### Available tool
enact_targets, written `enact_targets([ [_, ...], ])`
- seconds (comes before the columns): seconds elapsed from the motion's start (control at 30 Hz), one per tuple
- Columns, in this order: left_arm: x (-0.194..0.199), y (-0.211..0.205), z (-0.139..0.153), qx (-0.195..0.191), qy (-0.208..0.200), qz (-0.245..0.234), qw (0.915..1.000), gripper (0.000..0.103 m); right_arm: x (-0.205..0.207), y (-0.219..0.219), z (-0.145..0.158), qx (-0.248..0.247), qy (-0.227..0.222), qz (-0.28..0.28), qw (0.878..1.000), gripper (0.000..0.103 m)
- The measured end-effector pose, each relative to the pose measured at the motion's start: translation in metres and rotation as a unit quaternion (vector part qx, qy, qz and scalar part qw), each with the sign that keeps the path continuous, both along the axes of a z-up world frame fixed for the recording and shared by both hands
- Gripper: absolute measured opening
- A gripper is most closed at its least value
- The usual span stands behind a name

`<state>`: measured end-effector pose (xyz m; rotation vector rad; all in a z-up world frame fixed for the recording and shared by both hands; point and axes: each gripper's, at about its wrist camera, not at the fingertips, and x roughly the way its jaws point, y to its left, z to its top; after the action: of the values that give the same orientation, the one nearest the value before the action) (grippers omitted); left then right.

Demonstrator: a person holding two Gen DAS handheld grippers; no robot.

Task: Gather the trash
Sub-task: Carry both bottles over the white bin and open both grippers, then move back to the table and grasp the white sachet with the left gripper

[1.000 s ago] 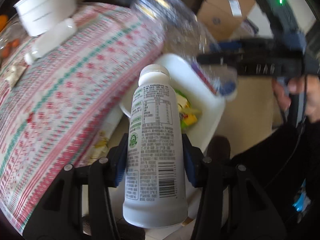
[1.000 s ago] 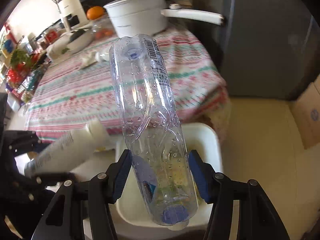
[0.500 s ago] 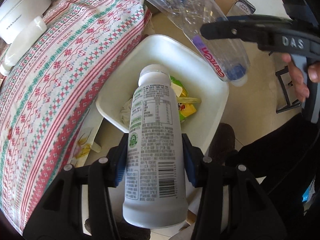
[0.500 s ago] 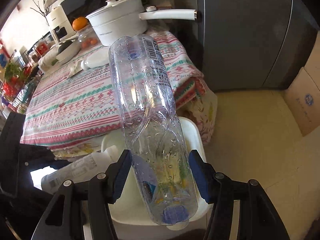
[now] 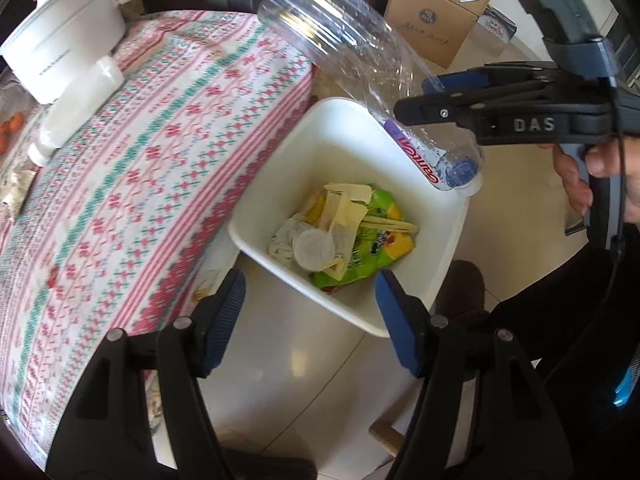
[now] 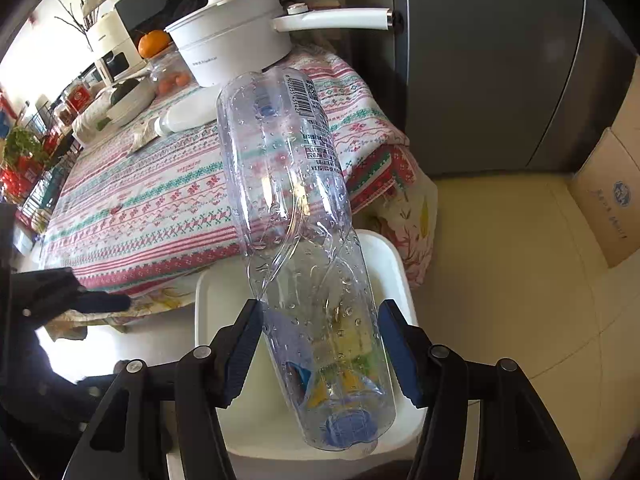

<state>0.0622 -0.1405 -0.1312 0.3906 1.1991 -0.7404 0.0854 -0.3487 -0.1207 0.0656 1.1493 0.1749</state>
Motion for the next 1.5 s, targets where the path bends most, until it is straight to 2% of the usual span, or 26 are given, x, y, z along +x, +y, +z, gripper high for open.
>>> enact_targets([
  [0.2,0.003,0.015,0.004,0.006,-0.011,0.01,0.9999,0.069,0.004,0.009,-0.011,0.005,0.012,0.023,1.0,0.063],
  [0.3,0.0,0.024,0.009,0.008,-0.016,0.019,0.9997,0.07,0.005,0.015,-0.013,-0.009,0.021,0.03,0.999,0.066],
  [0.37,-0.002,0.029,0.012,0.009,-0.022,0.023,0.9994,0.071,0.004,0.013,-0.01,-0.008,0.013,0.026,1.0,0.074],
  [0.43,-0.002,0.034,0.016,0.009,-0.029,0.028,0.9991,0.071,0.004,0.011,-0.005,-0.002,0.007,0.022,1.0,0.076],
  [0.67,0.005,0.046,0.026,-0.001,-0.042,0.048,0.998,0.075,0.004,0.008,0.014,0.009,-0.009,0.002,1.0,0.077],
  [1.07,0.02,0.064,0.037,-0.002,-0.065,0.095,0.9933,0.083,0.003,0.024,0.032,-0.008,-0.035,0.007,0.999,0.08],
  [1.3,0.048,0.097,0.041,-0.01,-0.068,0.161,0.9846,0.084,0.012,0.04,0.033,-0.007,-0.03,0.009,0.999,0.081],
  [1.47,0.084,0.137,0.03,-0.008,-0.049,0.243,0.9689,0.084,0.023,0.058,0.032,-0.027,-0.034,0.023,0.999,0.081],
  [1.5,0.095,0.148,0.027,-0.009,-0.042,0.267,0.9628,0.084,0.026,0.063,0.031,-0.031,-0.034,0.029,0.999,0.081],
])
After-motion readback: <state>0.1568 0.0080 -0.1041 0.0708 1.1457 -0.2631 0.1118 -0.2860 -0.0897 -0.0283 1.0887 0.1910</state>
